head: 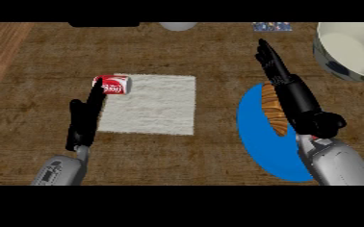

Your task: Pick the bell pepper from the plate and place it in the bowl

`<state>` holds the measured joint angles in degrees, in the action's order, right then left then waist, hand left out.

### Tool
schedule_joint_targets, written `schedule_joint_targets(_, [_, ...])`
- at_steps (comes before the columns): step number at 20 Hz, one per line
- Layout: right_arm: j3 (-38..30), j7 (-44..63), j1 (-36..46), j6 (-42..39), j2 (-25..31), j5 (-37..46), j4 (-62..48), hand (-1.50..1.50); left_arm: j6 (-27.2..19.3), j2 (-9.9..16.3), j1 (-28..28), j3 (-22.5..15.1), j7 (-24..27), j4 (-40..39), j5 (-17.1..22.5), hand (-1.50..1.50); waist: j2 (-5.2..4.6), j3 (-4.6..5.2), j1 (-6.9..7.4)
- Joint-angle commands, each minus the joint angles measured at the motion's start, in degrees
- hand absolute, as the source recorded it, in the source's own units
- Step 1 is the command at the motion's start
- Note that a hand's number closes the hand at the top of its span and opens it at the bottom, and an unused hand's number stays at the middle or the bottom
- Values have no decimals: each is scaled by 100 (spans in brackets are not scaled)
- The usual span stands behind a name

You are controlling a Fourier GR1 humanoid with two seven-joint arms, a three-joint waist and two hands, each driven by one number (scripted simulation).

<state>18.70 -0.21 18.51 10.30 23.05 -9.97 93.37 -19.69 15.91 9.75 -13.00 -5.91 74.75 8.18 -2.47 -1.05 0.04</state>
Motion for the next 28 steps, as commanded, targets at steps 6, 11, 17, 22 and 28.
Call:
schedule_joint_targets(6, [64,-864,-1848,-1433,1022,-264,-13,150,277,86,92,115,622,951,27,0,291,100,-124])
schedule_joint_targets(11, [-1086,-2511,-2238,922,-306,11,-475,-150,358,-141,-123,-72,486,1074,186,0,302,59,-255])
schedule_joint_targets(17, [-1774,-4608,-3425,77,-139,-500,35,-150,340,-144,17,-83,259,1232,53,0,272,97,-140])
schedule_joint_targets(22, [-2214,-3225,-4075,653,408,-88,1163,-150,525,-138,-200,-16,399,1263,27,0,263,111,-86])
schedule_joint_targets(28, [-2633,-1192,-4087,426,1160,-217,2173,-150,719,-214,-274,64,676,1150,2,0,248,113,-34])
